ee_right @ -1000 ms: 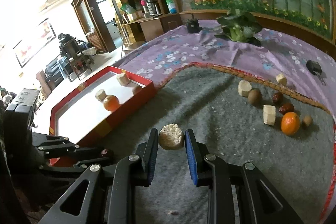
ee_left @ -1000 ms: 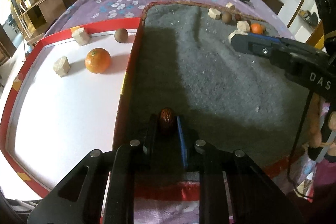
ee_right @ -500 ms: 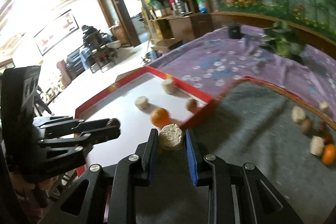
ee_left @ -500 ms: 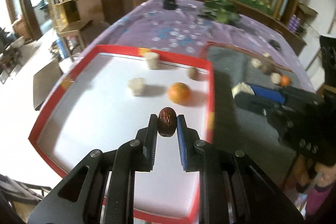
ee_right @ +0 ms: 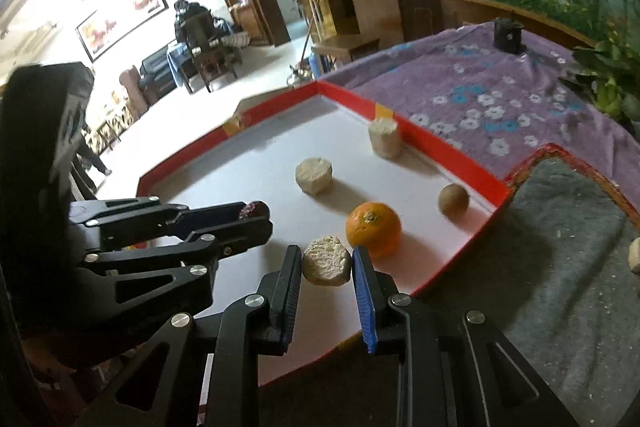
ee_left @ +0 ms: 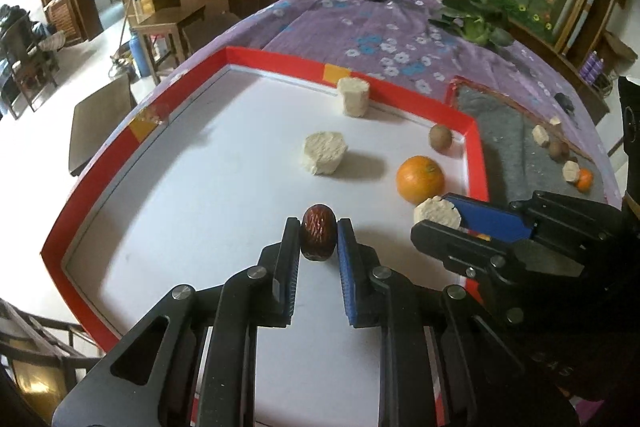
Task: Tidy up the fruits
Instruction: 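Carry the date and white block into the tray and open both grippers, then move both grippers back over the remaining items on the felt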
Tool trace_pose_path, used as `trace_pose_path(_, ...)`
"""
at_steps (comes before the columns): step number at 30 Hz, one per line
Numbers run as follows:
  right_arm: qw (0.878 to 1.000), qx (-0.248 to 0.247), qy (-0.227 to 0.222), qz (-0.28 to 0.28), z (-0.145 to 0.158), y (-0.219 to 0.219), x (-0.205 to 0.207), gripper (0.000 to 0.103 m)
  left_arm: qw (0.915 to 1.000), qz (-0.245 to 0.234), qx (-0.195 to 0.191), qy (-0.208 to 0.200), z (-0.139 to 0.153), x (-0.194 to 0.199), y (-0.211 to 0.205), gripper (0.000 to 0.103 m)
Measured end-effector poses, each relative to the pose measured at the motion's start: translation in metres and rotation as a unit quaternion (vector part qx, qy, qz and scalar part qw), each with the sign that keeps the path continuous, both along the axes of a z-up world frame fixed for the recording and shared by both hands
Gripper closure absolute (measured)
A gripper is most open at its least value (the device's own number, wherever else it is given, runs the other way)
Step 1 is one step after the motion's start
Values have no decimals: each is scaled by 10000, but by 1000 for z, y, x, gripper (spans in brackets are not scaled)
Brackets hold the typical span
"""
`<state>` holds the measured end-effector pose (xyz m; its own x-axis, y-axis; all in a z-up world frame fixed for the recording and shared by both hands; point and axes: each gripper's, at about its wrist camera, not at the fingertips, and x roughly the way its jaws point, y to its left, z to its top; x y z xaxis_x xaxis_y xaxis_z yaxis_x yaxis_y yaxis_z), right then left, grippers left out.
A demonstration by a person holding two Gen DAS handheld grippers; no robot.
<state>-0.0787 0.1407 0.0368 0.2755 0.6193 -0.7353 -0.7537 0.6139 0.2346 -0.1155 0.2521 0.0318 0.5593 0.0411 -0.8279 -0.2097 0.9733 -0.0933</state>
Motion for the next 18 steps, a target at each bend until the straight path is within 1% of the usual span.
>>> trace_pose_path(2,10000,-81,-31,-45,-5,3,2,79,10000,34,-51,59,-4,0,1,86)
trace_pose_path(4,10000,-49,-66,-47,-6,4,4,79,9999,76,-55,39,-5,-1,2,86)
trace_pose_path(6,9999,-91,-109,-14,-7,6,4,76,9999,109,-53,46,-5,-2,2,85)
trace_pose_path(9,9996,-186,-205,48,-7,7,0,69,9998,214,13,44,-4,-1,3,69)
trace_pose_path(10,9995,-215,-222,27,-7,6,0,69,9997,258,25,28,-4,-2,4,59)
trace_pose_path(11,9996,-185,-223,-2,-6,4,0,68,9995,300,-14,-2,-3,-3,5,50)
trace_pose_path(13,9998,-61,-175,-100,-4,-3,2,68,9994,344,-80,-52,-1,-4,7,49)
trace_pose_path(15,9998,34,-130,-146,0,-10,0,68,9992,371,61,-111,4,-6,4,48)
trace_pose_path(17,9995,116,-181,-226,6,-19,-3,68,9992,362,117,-136,7,-6,0,48)
trace_pose_path(18,9993,155,-217,-270,8,-24,-4,65,9992,342,119,-153,9,-6,-4,48)
